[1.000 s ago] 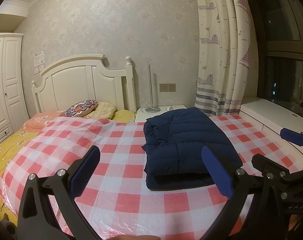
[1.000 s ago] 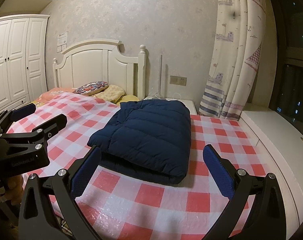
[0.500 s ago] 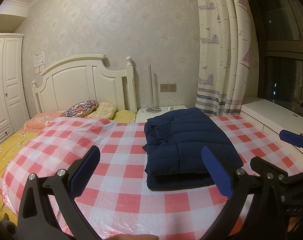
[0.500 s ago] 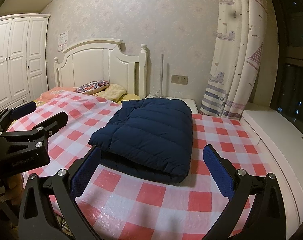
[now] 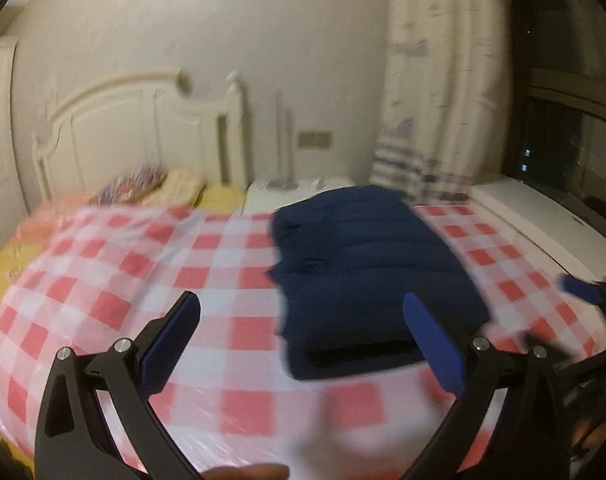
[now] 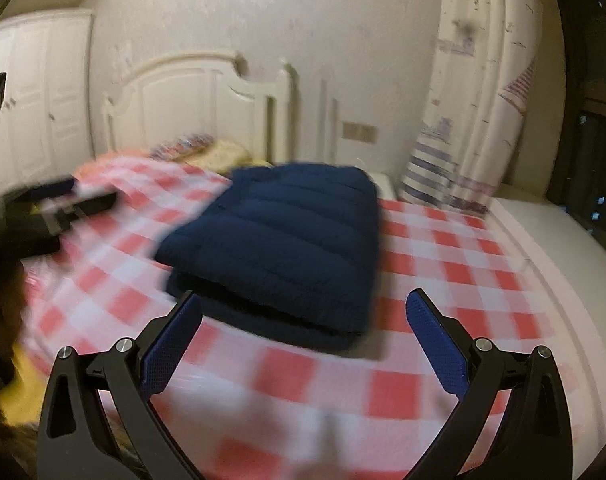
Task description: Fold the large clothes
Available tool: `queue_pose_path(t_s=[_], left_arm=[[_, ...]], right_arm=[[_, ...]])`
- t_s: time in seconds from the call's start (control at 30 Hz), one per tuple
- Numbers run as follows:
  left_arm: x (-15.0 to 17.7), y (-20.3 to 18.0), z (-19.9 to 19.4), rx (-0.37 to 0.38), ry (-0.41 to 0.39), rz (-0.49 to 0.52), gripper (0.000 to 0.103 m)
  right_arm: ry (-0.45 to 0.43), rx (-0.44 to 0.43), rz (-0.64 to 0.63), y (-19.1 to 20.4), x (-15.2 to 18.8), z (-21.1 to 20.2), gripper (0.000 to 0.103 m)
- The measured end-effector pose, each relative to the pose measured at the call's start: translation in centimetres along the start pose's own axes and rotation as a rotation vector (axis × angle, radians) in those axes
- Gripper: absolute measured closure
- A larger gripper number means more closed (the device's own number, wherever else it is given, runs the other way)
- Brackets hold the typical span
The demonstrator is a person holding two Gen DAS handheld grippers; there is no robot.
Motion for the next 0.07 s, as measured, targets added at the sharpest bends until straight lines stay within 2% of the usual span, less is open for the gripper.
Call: queue_pose_path(t_s=[0.07], left_arm=[[-1.3, 5.7, 5.9, -0.059, 0.115, -0.068, 0.002]], right_arm=[[0.036, 0.122, 0.041, -6.2, -0.4, 0.3, 0.005]])
Point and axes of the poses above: each gripper's, at about its wrist camera, not at the fingertips, and z roughly the way its jaws point, y to its left, x to its underside, the point moved 6 cm from there along z, roughly the way its jaws point, and after that the axes turned 13 degrees about -x, right-handed, at the moved point
